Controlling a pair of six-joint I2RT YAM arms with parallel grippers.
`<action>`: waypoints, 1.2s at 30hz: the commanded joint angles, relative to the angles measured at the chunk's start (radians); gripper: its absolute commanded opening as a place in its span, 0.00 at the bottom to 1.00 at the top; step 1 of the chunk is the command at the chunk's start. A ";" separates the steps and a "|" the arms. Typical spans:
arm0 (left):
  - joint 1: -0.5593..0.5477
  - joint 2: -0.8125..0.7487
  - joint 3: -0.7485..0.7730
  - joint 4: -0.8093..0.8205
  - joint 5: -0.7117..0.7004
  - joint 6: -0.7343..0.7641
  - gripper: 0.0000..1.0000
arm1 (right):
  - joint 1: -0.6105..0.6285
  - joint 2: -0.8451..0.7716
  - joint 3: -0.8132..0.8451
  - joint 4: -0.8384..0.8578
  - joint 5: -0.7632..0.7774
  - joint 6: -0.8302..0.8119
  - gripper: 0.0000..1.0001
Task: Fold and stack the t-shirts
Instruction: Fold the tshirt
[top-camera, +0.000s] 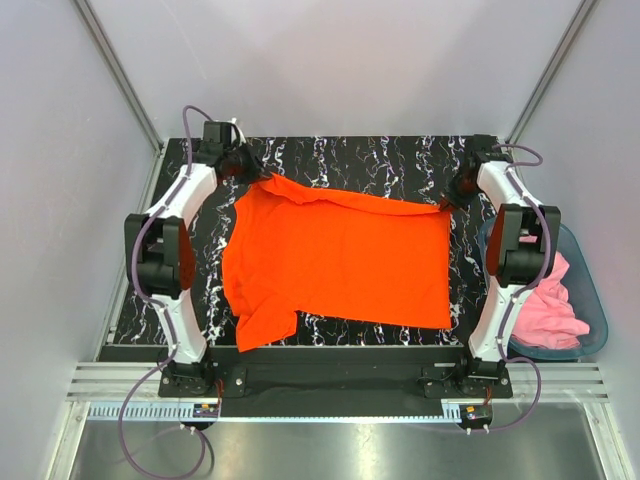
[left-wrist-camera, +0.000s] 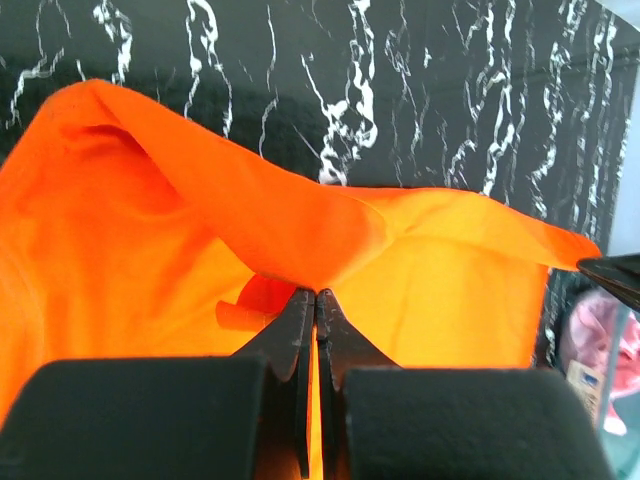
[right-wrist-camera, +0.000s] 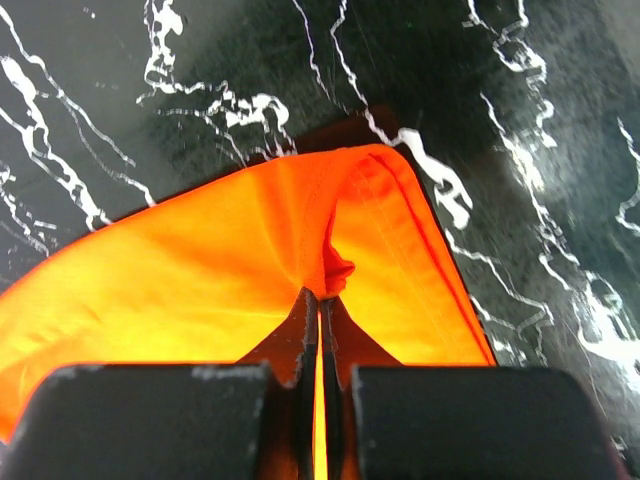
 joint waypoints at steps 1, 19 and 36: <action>0.020 -0.091 -0.028 -0.059 0.072 0.003 0.00 | -0.008 -0.101 -0.014 -0.028 -0.010 -0.018 0.00; 0.062 -0.262 -0.266 -0.157 0.115 0.056 0.00 | -0.028 -0.158 -0.141 -0.033 -0.036 -0.090 0.00; 0.069 -0.347 -0.416 -0.162 0.118 0.052 0.00 | -0.028 -0.155 -0.185 -0.043 -0.007 -0.090 0.00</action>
